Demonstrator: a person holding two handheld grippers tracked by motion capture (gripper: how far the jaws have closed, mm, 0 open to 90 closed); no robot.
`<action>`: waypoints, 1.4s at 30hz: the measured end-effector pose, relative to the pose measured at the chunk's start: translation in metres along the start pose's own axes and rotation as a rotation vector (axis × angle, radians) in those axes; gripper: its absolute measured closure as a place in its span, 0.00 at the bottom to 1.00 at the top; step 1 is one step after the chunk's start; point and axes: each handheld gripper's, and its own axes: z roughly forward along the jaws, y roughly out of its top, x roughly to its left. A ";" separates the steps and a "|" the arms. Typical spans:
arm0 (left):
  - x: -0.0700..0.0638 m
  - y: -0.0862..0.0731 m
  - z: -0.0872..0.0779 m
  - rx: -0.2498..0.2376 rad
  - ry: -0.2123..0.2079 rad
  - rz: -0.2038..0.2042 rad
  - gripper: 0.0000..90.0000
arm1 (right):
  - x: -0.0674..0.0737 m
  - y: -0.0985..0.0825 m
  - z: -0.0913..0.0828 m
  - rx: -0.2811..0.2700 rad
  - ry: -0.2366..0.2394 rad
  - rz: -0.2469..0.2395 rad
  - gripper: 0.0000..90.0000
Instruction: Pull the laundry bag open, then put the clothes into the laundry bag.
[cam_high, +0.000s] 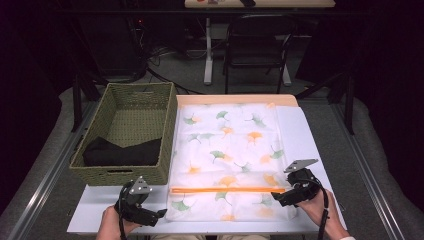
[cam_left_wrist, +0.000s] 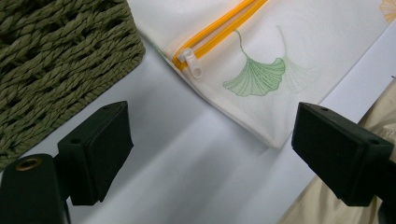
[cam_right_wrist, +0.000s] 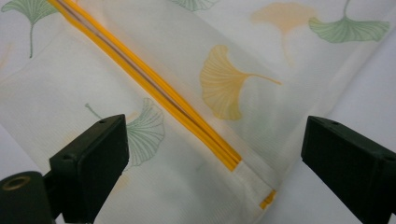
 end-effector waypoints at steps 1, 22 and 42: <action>0.000 0.000 0.000 -0.001 0.000 0.002 0.13 | 0.002 0.001 0.001 0.005 0.005 -0.005 0.08; 0.000 0.004 0.000 -0.026 -0.018 -0.018 0.07 | 0.026 0.053 0.035 0.052 0.060 -0.154 0.00; 0.002 0.008 0.010 0.011 -0.042 0.003 0.15 | 0.046 0.077 0.081 0.131 0.081 -0.275 0.54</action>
